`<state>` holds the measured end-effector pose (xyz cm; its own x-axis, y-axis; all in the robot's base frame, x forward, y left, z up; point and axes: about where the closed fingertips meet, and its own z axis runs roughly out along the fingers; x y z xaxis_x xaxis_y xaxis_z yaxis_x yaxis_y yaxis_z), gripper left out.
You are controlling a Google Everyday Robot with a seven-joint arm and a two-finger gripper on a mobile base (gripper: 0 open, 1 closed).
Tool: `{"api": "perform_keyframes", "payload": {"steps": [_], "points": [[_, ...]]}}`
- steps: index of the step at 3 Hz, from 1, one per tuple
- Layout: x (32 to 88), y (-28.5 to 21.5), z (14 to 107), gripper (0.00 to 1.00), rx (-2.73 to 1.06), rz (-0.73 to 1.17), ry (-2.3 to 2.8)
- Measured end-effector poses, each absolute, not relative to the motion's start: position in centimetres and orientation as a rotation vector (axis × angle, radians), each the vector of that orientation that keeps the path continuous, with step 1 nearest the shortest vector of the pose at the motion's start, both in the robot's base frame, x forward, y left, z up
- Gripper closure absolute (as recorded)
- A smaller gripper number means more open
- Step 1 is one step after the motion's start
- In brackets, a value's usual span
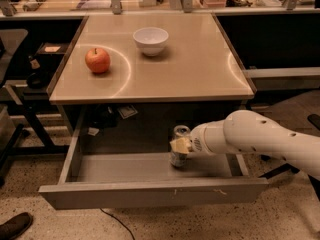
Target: Place redbull can into top drawer
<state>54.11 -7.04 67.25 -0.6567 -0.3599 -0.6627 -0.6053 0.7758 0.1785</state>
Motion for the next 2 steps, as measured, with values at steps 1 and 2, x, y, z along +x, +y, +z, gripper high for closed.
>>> {"api": "perform_keyframes", "payload": {"steps": [1, 2], "points": [[54.04, -7.16, 67.28, 0.82, -0.713, 0.515, 2.345], [54.04, -7.16, 67.28, 0.58, -0.713, 0.515, 2.345]]}}
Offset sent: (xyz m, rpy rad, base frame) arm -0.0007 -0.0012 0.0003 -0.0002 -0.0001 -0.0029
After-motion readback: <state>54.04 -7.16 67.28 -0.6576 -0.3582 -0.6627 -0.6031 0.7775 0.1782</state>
